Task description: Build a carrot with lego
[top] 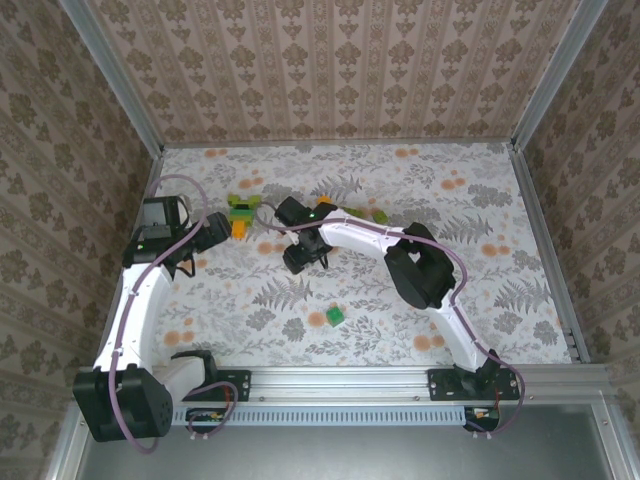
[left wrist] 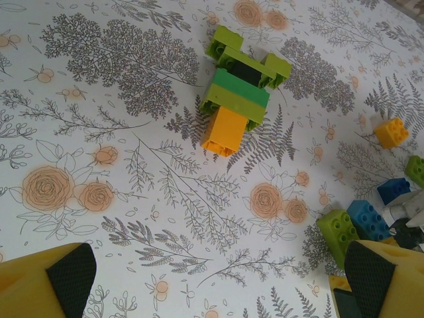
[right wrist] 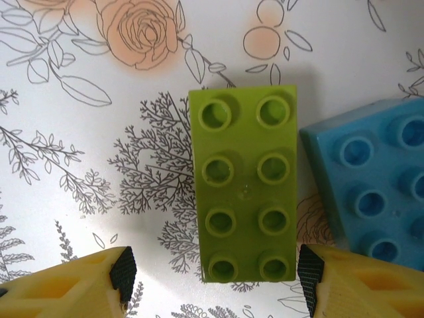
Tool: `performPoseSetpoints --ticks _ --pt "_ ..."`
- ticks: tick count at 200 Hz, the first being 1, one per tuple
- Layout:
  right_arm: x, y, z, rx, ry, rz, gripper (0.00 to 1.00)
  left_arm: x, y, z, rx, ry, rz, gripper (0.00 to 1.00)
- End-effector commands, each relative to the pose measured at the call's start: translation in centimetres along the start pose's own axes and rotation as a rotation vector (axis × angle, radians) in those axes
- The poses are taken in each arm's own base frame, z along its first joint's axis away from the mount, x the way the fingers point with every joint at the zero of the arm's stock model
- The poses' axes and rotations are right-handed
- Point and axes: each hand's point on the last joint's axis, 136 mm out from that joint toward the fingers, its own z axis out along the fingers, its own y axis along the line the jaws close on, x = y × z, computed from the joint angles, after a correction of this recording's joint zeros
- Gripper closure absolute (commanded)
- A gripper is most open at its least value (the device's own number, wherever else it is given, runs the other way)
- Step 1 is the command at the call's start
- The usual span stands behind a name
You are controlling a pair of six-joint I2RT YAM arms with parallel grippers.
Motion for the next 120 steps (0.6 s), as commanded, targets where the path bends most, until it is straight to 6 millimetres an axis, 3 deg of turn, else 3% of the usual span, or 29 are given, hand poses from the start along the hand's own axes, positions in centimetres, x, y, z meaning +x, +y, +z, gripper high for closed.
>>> performPoseSetpoints --ticks 1,74,120 --pt "0.2 -0.1 0.7 -0.003 0.032 0.004 0.31 -0.6 -0.2 -0.4 -0.001 -0.017 0.016 0.0" --pt "-0.9 -0.7 1.4 -0.008 0.021 0.021 0.36 -0.7 -0.2 -0.4 -0.001 -0.018 0.014 0.0" --pt "-1.0 -0.9 1.1 -0.008 0.013 0.031 0.58 -0.7 -0.2 -0.3 0.0 -0.017 0.013 0.0"
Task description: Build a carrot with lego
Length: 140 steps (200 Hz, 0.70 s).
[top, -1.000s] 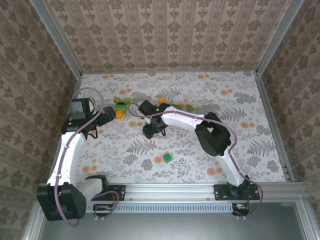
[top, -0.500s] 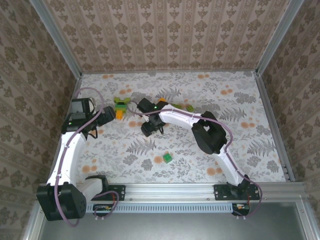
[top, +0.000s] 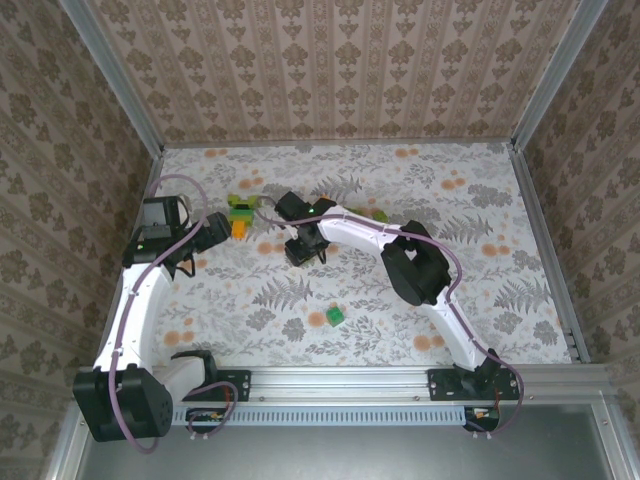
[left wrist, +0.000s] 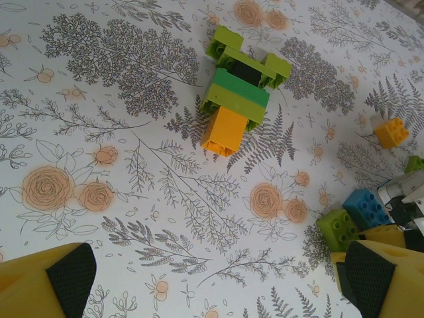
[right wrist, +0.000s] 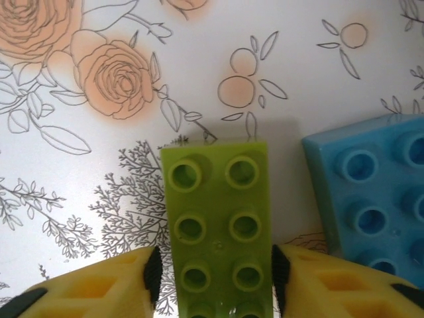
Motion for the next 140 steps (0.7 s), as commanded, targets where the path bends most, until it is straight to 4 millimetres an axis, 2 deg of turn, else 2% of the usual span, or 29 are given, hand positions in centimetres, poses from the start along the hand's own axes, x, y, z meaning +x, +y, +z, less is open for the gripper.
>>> performPoseSetpoints --ticks 1,39,90,114,140 --pt "0.4 -0.1 0.4 -0.007 0.028 0.01 0.58 -0.7 -0.2 -0.3 0.0 -0.016 0.013 0.0" --pt "0.5 0.0 -1.4 -0.018 0.0 0.019 0.66 -0.6 -0.1 -0.2 -0.001 -0.011 0.012 0.0" --pt "0.9 1.0 -7.4 -0.029 -0.081 -0.002 0.7 -0.6 -0.1 -0.2 -0.005 -0.012 0.012 0.0" --pt "2.4 1.8 -10.3 -0.038 -0.109 -0.015 0.7 -0.5 -0.1 -0.2 -0.005 -0.008 0.013 0.0" --pt "6.0 2.2 -12.4 -0.018 -0.096 -0.017 0.7 -0.4 -0.2 -0.2 -0.005 -0.005 0.016 0.0"
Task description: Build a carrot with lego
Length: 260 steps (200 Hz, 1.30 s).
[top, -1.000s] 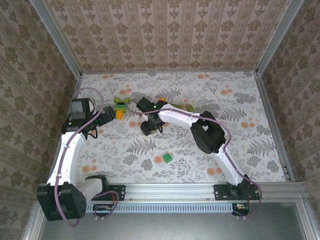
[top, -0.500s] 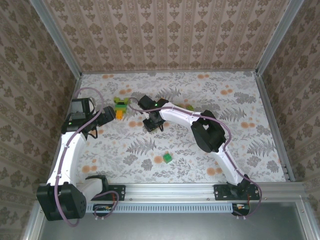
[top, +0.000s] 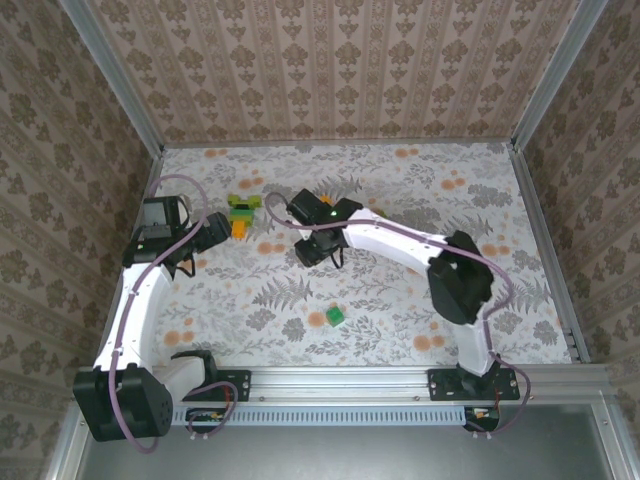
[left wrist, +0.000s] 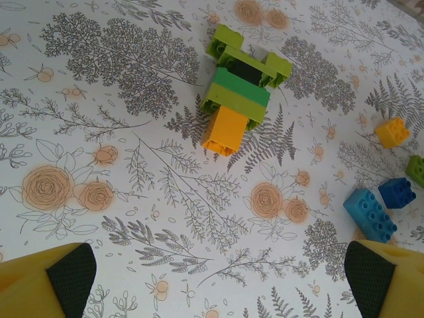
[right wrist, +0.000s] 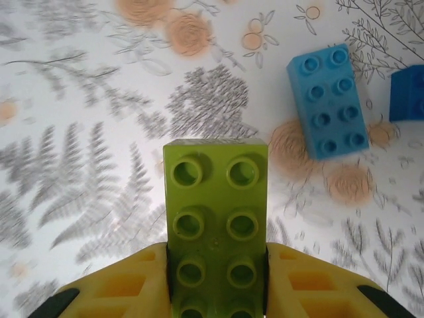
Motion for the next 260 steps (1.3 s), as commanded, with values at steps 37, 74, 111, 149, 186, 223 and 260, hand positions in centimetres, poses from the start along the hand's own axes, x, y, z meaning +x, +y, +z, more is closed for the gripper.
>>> performPoseSetpoints --ticks 37,74,111,149,186,223,260 --pt "8.7 1.3 -4.7 0.045 0.033 0.035 0.7 -0.4 -0.3 -0.2 -0.004 -0.007 0.018 0.0" --pt "12.3 2.2 -6.2 0.028 0.009 0.076 0.71 -0.5 -0.4 -0.2 -0.003 -0.007 0.021 0.0" --pt "13.9 2.9 -5.7 0.006 0.005 0.102 0.71 -0.4 -0.4 -0.1 -0.003 -0.003 0.023 0.0" --pt "14.7 3.4 -3.7 -0.01 0.034 0.111 0.71 -0.2 -0.5 -0.2 -0.003 0.0 0.029 0.0" --pt "14.7 3.8 -2.8 -0.018 0.04 0.116 0.71 -0.3 -0.5 -0.1 -0.007 0.0 0.03 0.0" --pt "14.7 4.2 -1.9 -0.026 0.059 0.122 0.71 -0.2 -0.5 0.0 -0.009 0.002 0.03 0.0" --pt "14.9 4.3 -1.2 -0.022 0.078 0.121 0.71 -0.3 -0.5 -0.1 -0.009 0.001 0.03 0.0"
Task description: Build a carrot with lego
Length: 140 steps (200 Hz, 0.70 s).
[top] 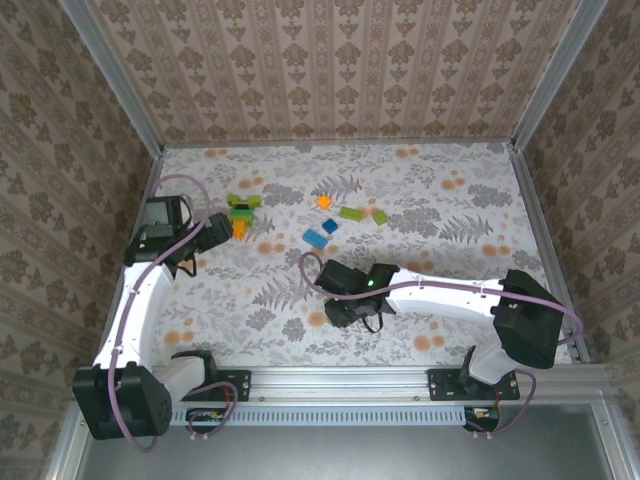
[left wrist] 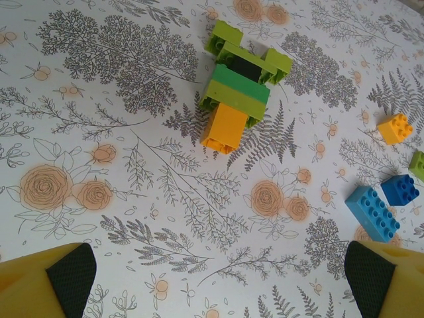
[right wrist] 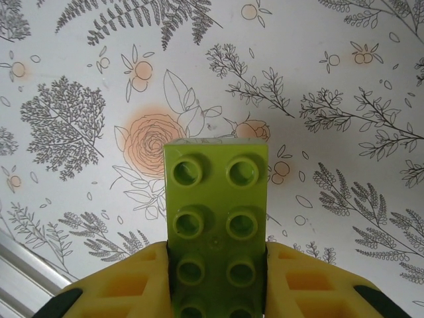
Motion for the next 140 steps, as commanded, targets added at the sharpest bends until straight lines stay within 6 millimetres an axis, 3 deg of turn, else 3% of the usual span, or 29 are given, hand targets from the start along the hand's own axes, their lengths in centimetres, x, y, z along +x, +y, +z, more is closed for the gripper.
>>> performPoseSetpoints --ticks 1,140 --pt "0.3 0.5 0.6 -0.013 0.02 0.007 0.71 -0.5 -0.3 -0.3 -0.004 -0.006 0.021 0.0" --pt "1.5 0.4 2.0 0.016 0.099 0.001 0.71 -0.3 -0.4 -0.1 0.0 0.002 0.025 0.0"
